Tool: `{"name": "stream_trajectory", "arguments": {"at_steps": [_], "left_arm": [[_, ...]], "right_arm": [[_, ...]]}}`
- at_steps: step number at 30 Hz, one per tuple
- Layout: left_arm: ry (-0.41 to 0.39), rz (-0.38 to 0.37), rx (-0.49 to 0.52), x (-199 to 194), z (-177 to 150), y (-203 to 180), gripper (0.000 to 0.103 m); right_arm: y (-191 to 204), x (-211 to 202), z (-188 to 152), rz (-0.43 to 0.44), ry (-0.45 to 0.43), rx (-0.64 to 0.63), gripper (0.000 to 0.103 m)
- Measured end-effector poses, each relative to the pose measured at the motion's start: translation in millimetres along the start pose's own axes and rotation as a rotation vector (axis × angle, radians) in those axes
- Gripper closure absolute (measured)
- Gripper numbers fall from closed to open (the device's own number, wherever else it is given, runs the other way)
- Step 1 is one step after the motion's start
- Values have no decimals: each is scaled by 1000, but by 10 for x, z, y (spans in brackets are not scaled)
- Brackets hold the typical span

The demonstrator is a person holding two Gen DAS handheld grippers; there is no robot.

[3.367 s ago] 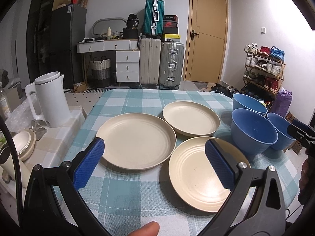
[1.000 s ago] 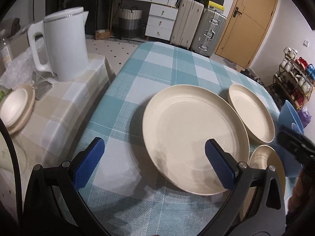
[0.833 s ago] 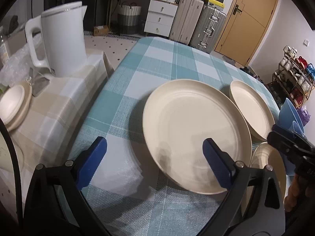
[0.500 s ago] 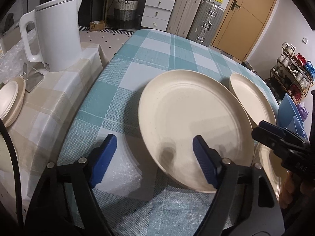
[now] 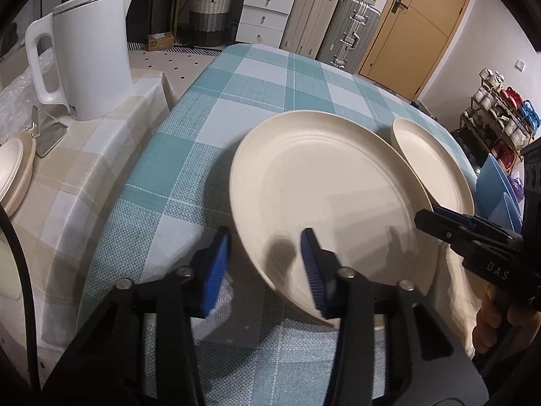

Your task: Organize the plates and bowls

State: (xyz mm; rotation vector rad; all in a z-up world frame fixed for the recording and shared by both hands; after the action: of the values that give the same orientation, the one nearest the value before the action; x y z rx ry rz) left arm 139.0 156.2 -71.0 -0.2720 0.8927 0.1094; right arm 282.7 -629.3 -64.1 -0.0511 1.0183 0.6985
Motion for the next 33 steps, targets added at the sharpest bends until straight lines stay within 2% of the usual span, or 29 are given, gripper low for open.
{"name": "stream_trajectory", "arguments": {"at_steps": [6, 10, 16, 33], "left_arm": [[-3, 11, -3, 5, -1, 22, 83], [-5, 10, -6, -7, -9, 43, 84], [-22, 25, 5, -57, 4, 66, 84], [-81, 24, 19, -366, 68, -26, 84]], "right_arm": [[19, 22, -6, -39, 1, -11, 80], [27, 20, -11, -70, -6, -22, 87], [70, 19, -36, -95, -14, -42, 87], [154, -218, 9, -86, -65, -43, 87]]}}
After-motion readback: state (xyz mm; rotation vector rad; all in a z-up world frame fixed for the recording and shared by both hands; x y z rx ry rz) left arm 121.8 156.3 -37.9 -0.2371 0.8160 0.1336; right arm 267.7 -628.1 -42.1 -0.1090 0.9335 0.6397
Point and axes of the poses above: each gripper's, at about its wrist camera, not at the fingertips, and x roughly the way its jaws point, y to its left, z to its top, the point moved 1 cm from there along x, roughly the way its jaws point, and after that the axes turned 5 degrees about x, right-handed, at the moved point
